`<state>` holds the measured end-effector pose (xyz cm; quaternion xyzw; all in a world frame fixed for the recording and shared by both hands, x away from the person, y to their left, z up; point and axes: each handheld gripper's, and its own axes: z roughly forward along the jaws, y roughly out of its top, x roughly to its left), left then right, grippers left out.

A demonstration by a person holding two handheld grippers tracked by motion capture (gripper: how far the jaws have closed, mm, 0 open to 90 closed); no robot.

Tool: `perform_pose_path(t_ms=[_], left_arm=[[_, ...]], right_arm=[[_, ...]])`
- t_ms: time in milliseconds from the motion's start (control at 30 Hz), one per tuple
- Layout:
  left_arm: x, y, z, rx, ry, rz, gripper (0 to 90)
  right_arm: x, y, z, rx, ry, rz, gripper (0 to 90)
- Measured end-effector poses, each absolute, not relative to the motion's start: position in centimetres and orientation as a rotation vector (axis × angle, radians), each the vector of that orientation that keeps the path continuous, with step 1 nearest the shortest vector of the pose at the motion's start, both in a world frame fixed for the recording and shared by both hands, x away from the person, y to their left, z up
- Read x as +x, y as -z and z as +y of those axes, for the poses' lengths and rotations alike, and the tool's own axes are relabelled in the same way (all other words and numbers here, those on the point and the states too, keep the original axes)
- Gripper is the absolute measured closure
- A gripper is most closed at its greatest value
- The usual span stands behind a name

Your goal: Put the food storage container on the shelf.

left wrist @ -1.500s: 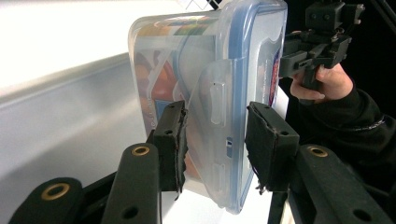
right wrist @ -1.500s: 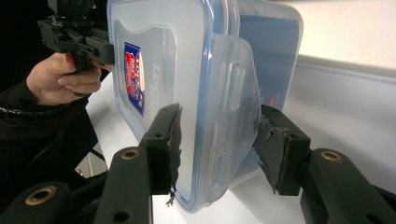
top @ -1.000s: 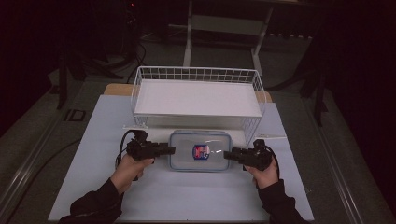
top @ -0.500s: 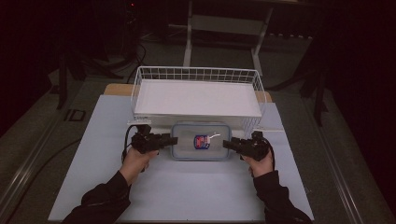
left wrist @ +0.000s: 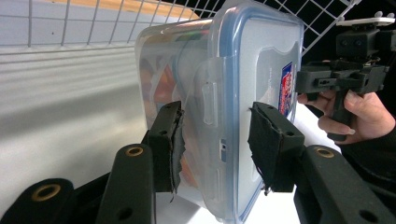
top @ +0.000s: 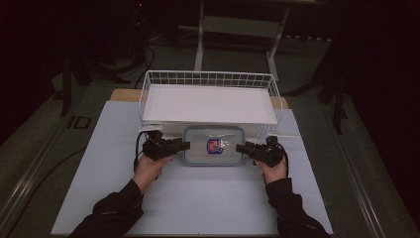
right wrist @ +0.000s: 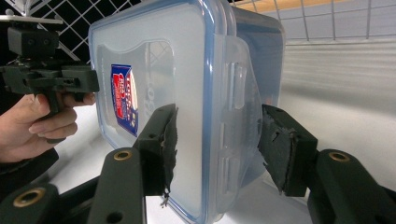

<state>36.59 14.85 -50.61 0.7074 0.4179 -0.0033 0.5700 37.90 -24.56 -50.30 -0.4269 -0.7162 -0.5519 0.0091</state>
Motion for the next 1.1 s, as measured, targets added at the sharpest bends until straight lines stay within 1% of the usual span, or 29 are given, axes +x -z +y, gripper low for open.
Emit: perform_pose_path(t_ms=[233,267,367,400,433,467,500,567,633,667,733,800,900,967,1033,1067,1100], left_arm=[[36.8,51.0,14.6,1.633,-0.027,0.986,51.4],[36.8,51.1,14.4,1.625,-0.048,0.986,51.4],[36.8,51.4,14.1,1.634,-0.124,1.008,45.4],[36.8,51.5,14.0,1.634,-0.135,1.031,45.4],[37.0,51.9,14.1,1.628,-0.116,1.029,44.9],[36.9,52.0,14.2,1.617,-0.118,1.017,46.1],[36.9,52.0,14.1,1.618,-0.130,1.021,47.8],[36.9,51.8,13.7,1.624,-0.150,1.043,46.7],[36.9,51.7,13.6,1.636,-0.174,1.032,43.1],[36.9,51.7,13.4,1.638,-0.186,1.028,43.1],[36.8,51.7,13.5,1.643,-0.175,1.032,39.5],[36.6,51.7,13.6,1.659,-0.181,1.010,38.2],[35.9,51.4,13.8,1.657,-0.162,0.987,32.2],[35.5,51.2,14.0,1.664,-0.154,0.960,25.0],[35.3,51.1,14.1,1.672,-0.141,0.953,21.9],[34.5,51.0,14.1,1.712,-0.151,0.929,16.6],[34.2,51.0,14.1,1.731,-0.148,0.922,15.5]], right_arm=[[37.8,50.3,-24.3,-1.402,1.755,-2.218,46.0],[37.8,50.3,-24.3,-1.411,1.756,-2.222,45.8],[37.7,50.5,-23.9,-1.452,1.745,-2.245,46.0],[37.7,50.6,-23.8,-1.460,1.742,-2.255,45.4],[37.7,50.7,-23.7,-1.467,1.731,-2.260,43.7],[37.8,50.9,-23.6,-1.474,1.722,-2.261,37.8],[37.8,50.9,-23.5,-1.488,1.731,-2.248,39.0],[37.9,50.8,-23.4,-1.502,1.722,-2.241,39.3],[37.8,50.8,-23.4,-1.512,1.722,-2.241,39.4],[37.8,50.7,-23.3,-1.517,1.726,-2.247,39.2],[37.5,50.6,-23.2,-1.519,1.731,-2.280,39.4],[37.3,50.4,-23.1,-1.526,1.730,-2.298,37.8],[36.6,49.9,-23.0,-1.521,1.738,-2.364,36.6],[36.1,49.5,-23.0,-1.516,1.749,-2.405,35.8],[35.8,49.3,-23.0,-1.513,1.754,-2.416,35.5],[34.9,48.8,-22.7,-1.493,1.775,-2.455,35.3],[34.7,48.7,-22.6,-1.490,1.783,-2.459,35.4]])
